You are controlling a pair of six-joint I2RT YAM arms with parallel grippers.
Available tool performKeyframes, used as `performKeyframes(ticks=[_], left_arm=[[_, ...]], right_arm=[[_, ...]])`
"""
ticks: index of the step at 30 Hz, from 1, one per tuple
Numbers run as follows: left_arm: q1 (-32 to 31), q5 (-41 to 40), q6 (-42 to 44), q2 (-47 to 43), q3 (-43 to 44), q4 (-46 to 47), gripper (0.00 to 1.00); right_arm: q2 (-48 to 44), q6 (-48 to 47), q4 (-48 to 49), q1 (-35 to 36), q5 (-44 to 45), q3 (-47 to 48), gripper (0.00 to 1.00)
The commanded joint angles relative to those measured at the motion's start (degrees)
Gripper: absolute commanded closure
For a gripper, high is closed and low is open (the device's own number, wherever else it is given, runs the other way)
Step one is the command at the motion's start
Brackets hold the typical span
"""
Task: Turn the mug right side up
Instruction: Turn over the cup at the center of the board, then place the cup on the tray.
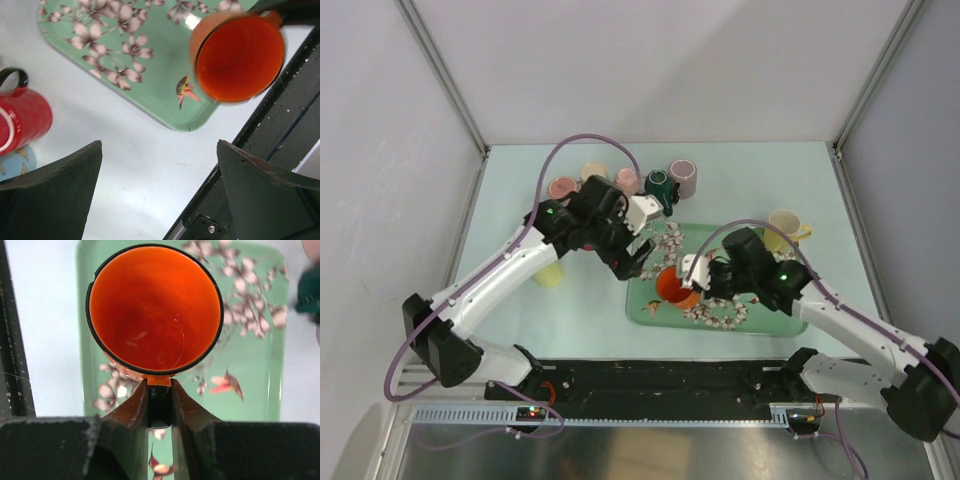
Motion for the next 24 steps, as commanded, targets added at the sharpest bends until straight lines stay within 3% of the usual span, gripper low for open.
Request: performKeyframes(ticks=[1, 8, 14, 19, 24], left_arm=[[4.91, 2.67, -0.74, -3.54, 0.78, 0.94, 0.0], [7.59, -1.28, 4.11, -4.54, 1.26, 0.68, 0.0], [7.67, -1.25, 5.44, -4.01, 1.43, 0.09, 0.0], [7.67, 0.23, 5.76, -4.12, 1.08, -0.18, 0.01], [7.67, 1.51, 5.91, -4.57, 0.38, -0.52, 0.01]], right_arm=[[-7.65, 0.2, -3.53, -9.76, -5.93, -0.34, 1.0], [-18.54, -13.02, -14.49, -33.29, -16.14, -6.44, 1.0], [-15.85, -26.4, -21.31, -53.77, -23.19, -7.59, 1.0], [-11.04, -32.28, -20.83, -61.94, -24.23, -7.61, 1.0], [-4.86, -35.47, -17.85, -64.46, -23.49, -7.42, 1.0]])
